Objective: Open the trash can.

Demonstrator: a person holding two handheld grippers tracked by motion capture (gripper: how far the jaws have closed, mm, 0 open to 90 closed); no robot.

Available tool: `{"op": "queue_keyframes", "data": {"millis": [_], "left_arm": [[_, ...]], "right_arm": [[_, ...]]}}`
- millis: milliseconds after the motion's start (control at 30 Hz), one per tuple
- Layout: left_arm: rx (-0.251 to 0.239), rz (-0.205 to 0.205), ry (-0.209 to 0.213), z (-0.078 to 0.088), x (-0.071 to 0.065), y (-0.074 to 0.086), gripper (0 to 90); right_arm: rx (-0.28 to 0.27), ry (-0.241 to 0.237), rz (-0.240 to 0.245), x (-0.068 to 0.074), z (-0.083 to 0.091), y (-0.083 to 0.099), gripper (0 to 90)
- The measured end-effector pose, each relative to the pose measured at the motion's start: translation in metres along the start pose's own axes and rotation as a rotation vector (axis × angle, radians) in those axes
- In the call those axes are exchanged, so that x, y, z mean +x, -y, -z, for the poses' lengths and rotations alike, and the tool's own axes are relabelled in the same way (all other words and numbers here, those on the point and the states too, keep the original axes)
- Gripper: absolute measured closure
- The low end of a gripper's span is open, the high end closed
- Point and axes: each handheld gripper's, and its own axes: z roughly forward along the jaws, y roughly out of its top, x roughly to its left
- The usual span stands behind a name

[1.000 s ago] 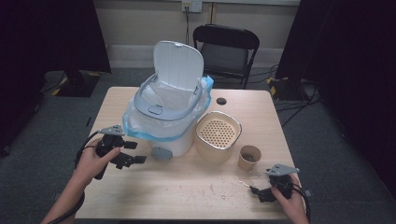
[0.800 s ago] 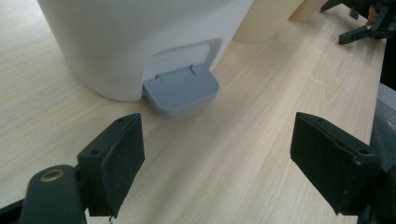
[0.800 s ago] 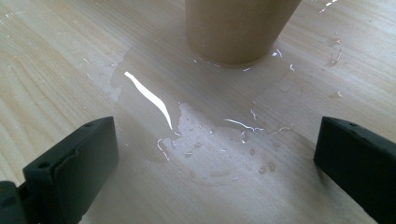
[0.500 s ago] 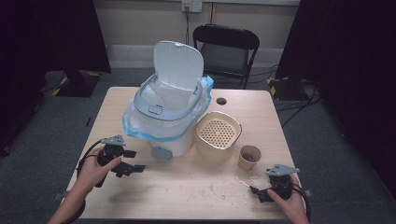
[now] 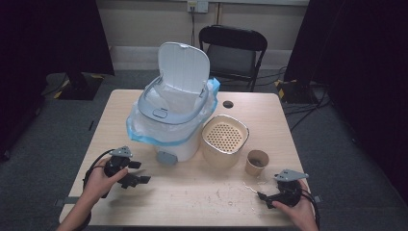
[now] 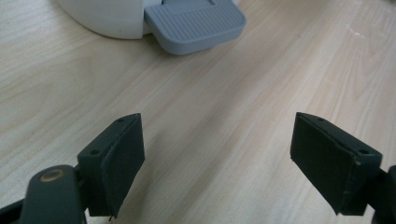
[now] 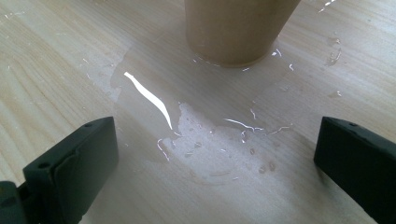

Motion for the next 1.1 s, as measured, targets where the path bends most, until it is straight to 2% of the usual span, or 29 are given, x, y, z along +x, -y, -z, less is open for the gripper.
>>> {"op": "queue_keyframes", "data": {"millis": [300,500,533,700,767,800,833,867,900,1100], "left_arm": [[0.017,-0.006,-0.007,-0.004,0.0,0.007,17.3],[0.019,-0.024,-0.037,-0.007,0.001,0.01,17.3],[0.016,-0.042,-0.052,-0.007,0.001,0.012,17.6],[0.015,-0.065,-0.07,-0.01,0.0,0.014,17.5],[0.017,-0.075,-0.075,-0.01,-0.001,0.014,17.4],[0.012,-0.097,-0.077,-0.011,-0.001,0.014,17.1],[0.01,-0.113,-0.082,-0.012,-0.001,0.015,16.6],[0.004,-0.124,-0.086,-0.013,-0.001,0.016,16.2],[0.004,-0.124,-0.086,-0.013,-0.001,0.016,15.6],[-0.022,-0.182,-0.088,-0.015,-0.003,0.021,13.0]], "right_arm": [[0.0,0.005,-0.005,0.001,0.0,0.0,0.0],[0.001,0.007,-0.007,0.001,0.001,0.0,0.0],[0.0,0.007,-0.005,0.001,0.001,0.0,0.0],[-0.002,-0.002,-0.002,0.0,0.002,0.001,1.7],[-0.007,-0.006,0.005,-0.001,0.004,0.0,8.9],[-0.012,-0.005,0.0,-0.001,0.005,0.0,15.4],[-0.017,-0.004,-0.009,-0.002,0.005,-0.001,16.5],[-0.014,-0.002,-0.012,-0.002,0.006,-0.002,13.5],[-0.014,-0.002,-0.012,-0.002,0.006,-0.002,13.5],[-0.019,-0.017,-0.006,-0.003,0.005,-0.006,14.3]]}}
